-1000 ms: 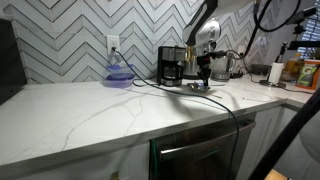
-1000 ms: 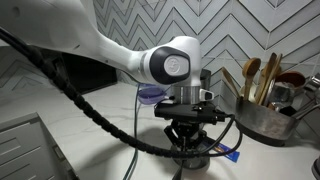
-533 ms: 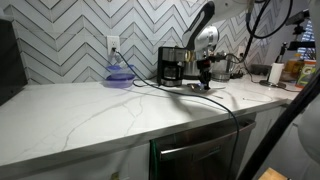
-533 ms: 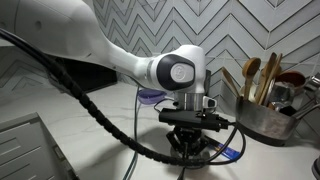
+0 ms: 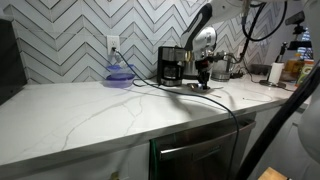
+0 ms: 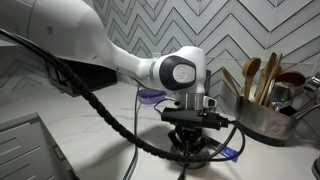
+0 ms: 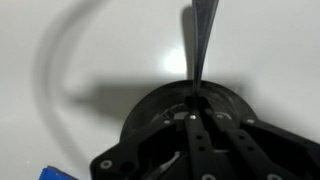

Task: Put the fork on the silver plate

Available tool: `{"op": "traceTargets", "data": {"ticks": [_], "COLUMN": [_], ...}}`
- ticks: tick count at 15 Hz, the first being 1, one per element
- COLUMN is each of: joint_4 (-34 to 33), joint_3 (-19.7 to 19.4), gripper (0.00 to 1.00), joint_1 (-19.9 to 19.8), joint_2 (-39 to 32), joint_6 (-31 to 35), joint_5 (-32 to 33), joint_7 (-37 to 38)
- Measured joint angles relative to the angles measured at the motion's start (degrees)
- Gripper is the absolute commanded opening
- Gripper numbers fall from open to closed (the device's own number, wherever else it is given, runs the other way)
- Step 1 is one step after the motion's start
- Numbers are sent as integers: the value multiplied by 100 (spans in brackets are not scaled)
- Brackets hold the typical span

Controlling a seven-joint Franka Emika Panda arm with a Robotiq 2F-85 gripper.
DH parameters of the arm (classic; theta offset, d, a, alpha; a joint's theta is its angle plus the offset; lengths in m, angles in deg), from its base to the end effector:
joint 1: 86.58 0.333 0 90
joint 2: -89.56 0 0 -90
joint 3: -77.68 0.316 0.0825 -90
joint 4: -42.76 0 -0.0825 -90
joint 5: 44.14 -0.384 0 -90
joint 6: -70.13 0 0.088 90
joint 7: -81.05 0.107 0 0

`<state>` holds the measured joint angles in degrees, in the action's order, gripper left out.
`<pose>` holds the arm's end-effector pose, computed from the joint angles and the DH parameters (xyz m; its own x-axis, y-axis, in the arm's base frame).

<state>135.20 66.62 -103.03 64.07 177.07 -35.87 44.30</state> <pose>0.5821 -0.2995 0.3602 0.9381 0.2089 -0.2764 0.2322 -0.9711 0.0542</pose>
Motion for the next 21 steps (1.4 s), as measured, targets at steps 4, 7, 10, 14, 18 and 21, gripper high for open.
{"op": "traceTargets", "data": {"ticks": [4,7,10,14,18,21], "joint_4": [-183,-281,-370,-464,-627,-841], "joint_3": [46,56,56,57,58,58], "gripper": [2,2,39,68,64,90], "joint_1": [0,0,-1,-2,-3,-10], "joint_2": [-94,-175,-253,-311,-313,-295], "joint_6": [-117,-178,-265,-360,-393,-517], "joint_5": [1,6,11,12,11,-8], "joint_7": [0,0,1,3,9,100]}}
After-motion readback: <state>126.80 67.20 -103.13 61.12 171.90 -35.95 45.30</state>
